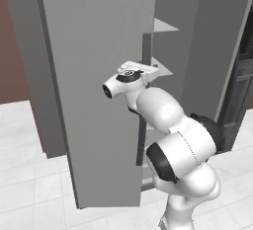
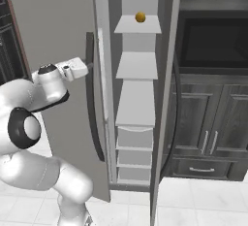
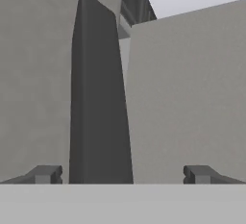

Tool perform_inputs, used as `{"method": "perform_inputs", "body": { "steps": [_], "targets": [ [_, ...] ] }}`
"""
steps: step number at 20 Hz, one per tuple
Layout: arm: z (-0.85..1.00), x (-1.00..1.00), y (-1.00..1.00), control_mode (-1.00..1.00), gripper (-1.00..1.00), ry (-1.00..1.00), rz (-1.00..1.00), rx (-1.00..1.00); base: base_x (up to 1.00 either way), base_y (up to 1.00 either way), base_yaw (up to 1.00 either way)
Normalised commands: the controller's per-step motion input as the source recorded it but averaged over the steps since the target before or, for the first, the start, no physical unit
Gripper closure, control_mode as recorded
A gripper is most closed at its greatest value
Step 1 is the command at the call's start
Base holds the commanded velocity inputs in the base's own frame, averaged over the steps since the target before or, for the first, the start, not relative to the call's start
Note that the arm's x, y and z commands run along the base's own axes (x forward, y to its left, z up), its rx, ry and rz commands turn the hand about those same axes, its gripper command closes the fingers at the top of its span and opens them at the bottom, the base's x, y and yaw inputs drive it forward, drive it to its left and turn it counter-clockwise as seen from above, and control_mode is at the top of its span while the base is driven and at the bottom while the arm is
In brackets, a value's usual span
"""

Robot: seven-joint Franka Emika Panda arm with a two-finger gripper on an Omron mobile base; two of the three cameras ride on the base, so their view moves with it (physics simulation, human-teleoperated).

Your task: Pick up the frozen fish from the freezer, place it on any shelf in the fridge, and close the fridge and freezer doors when done.

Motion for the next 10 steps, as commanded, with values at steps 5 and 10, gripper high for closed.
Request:
{"method": "perform_inputs", "body": {
  "steps": [5,10],
  "targets": [
    [0.00,0.39,-0.15,-1.00,-1.00,0.00,0.00,0.00,0.00,0.00,0.00],
    [0.00,0.45,-0.13,-1.00,-1.00,0.00,0.00,0.00,0.00,0.00,0.00]
  ]
}}
